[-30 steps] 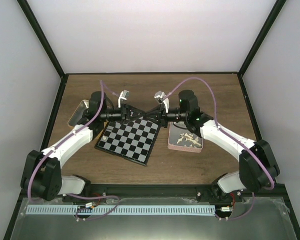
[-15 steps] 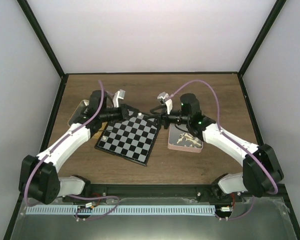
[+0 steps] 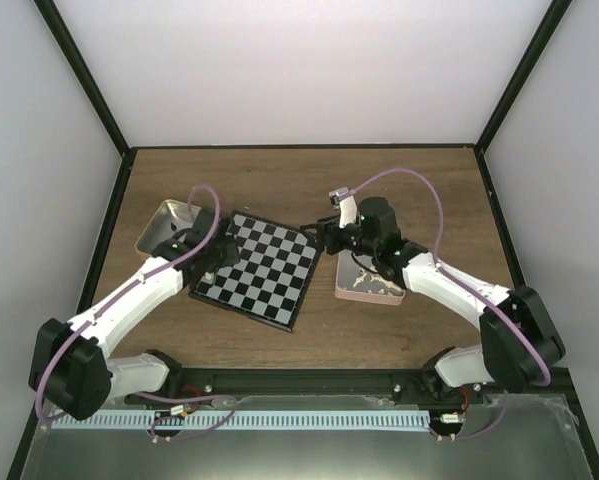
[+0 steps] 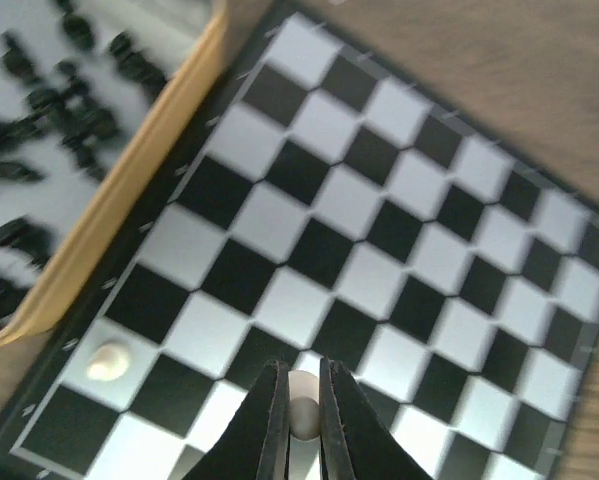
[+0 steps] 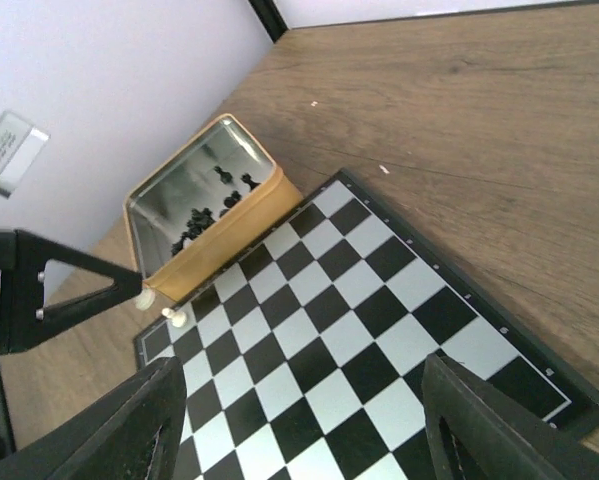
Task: Set up the chess pieces on the board
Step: Place the chess piece on the chessboard.
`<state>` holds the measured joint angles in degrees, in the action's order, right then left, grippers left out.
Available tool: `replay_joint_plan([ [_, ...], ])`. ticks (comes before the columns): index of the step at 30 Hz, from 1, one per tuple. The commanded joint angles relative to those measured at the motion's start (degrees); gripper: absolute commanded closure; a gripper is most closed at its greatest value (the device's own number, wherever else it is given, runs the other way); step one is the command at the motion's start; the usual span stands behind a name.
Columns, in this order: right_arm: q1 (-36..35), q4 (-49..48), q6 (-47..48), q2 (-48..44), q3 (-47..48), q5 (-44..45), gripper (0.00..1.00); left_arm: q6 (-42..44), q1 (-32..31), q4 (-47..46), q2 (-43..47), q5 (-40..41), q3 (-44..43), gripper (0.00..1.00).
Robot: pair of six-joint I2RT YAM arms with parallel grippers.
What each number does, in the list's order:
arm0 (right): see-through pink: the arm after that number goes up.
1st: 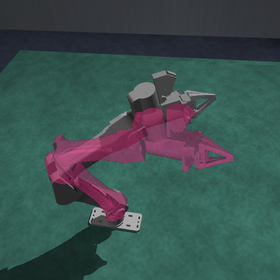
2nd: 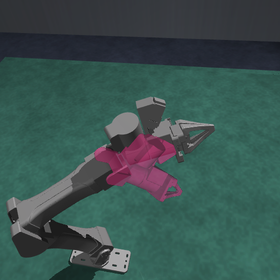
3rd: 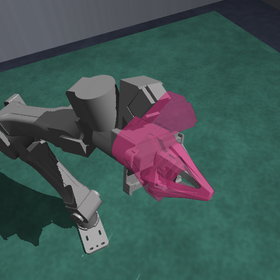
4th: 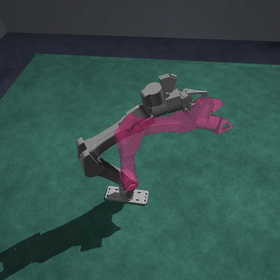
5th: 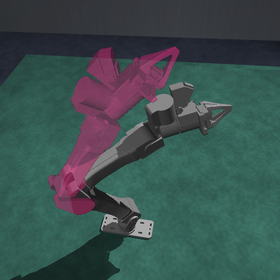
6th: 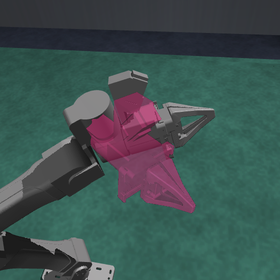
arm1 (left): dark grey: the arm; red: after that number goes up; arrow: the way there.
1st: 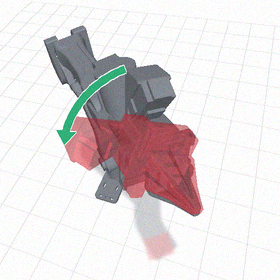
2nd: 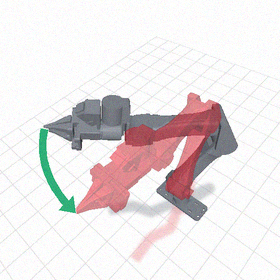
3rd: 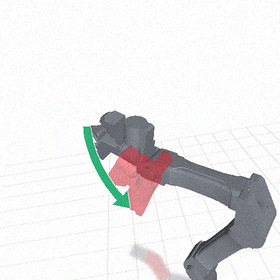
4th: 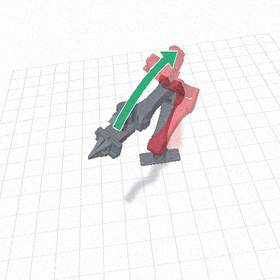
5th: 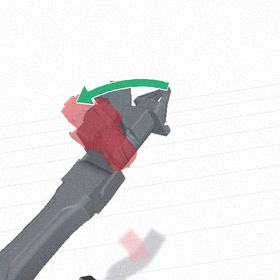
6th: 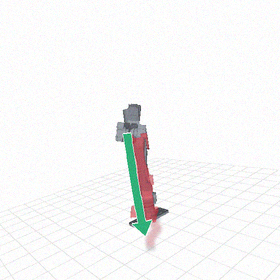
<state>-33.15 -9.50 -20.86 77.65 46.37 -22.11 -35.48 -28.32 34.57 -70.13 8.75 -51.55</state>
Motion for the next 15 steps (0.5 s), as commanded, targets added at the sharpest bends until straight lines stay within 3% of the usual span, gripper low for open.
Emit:
replay_joint_plan([
  [1,-0.2,-0.1,-1.2,1.9,2.0,3.5,0.34,-5.5,-0.6,3.1,-1.1,8.7,4.1,0.96],
  [8,-0.2,0.5,-1.7,3.4,2.3,4.0,0.34,-5.0,-0.6,-6.1,-1.2,5.9,13.6,0.96],
  [15,-0.2,1.3,-1.9,4.6,3.2,3.3,0.35,-4.8,-0.7,-9.8,-4.7,8.1,14.4,0.96],
])
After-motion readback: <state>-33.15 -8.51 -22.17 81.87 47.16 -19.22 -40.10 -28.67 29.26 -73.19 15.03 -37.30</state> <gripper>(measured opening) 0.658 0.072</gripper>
